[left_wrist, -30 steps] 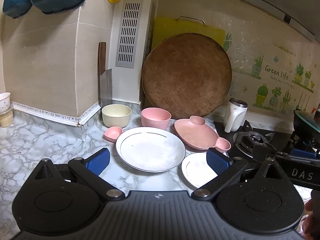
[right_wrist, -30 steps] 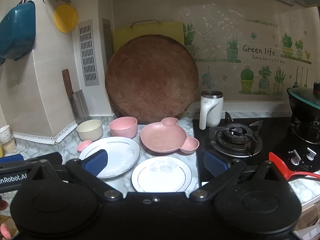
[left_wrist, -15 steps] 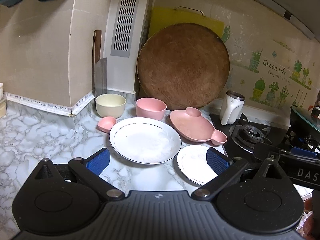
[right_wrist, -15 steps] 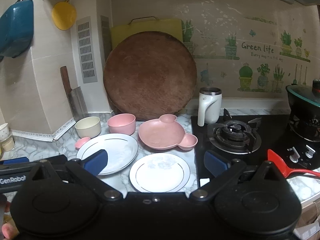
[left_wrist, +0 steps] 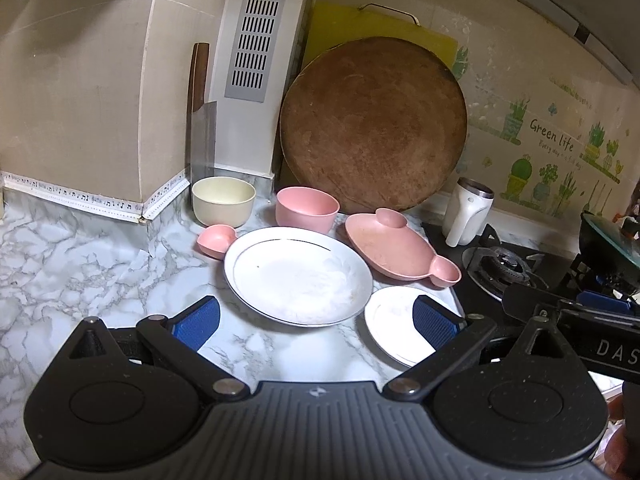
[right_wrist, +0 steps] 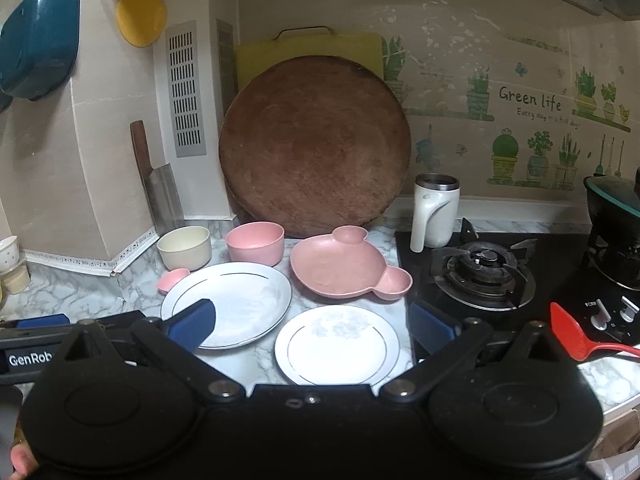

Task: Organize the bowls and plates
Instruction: 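Close both grippers on the rim of the large white plate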

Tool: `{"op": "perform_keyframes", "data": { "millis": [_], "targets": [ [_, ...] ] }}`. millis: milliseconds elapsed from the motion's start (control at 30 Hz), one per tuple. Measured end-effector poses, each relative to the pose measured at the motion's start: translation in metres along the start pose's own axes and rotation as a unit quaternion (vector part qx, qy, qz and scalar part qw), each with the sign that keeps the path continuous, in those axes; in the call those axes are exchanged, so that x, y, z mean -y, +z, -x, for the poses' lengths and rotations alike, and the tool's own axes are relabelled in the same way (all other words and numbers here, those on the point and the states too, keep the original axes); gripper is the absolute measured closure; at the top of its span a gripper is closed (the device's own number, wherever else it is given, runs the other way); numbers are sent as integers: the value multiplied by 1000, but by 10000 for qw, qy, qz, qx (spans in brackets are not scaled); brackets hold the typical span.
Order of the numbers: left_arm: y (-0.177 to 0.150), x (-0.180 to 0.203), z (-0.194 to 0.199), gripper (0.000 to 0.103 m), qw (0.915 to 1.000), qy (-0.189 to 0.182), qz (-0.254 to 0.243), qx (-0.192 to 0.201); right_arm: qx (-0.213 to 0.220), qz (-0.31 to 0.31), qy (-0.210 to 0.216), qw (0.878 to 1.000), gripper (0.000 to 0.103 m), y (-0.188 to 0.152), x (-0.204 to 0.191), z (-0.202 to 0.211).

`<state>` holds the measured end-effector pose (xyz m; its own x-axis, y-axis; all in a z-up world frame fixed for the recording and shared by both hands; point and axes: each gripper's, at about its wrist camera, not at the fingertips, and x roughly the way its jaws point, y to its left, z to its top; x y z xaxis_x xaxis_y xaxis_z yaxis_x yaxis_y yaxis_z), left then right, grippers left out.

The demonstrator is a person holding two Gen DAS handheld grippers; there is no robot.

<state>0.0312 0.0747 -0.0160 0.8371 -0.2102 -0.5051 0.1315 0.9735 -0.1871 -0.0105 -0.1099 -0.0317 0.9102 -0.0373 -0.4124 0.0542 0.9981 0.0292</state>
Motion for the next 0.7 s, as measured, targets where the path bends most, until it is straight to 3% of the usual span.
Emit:
{"op": "perform_keyframes", "data": {
  "millis": [233,400,700],
  "targets": [
    [9,-18,-9,0,9995,172,-238,113,-42,191,38,9998,0,2,-18,-18],
    [20,-35,-27,0,9998,204,-18,32,-210,389,-14,9990,0,12,-20,-48],
    [40,-49,-75,0,9980,611,146,-13,-746,529,538,9944,3,24,-12,-127]
  ]
}}
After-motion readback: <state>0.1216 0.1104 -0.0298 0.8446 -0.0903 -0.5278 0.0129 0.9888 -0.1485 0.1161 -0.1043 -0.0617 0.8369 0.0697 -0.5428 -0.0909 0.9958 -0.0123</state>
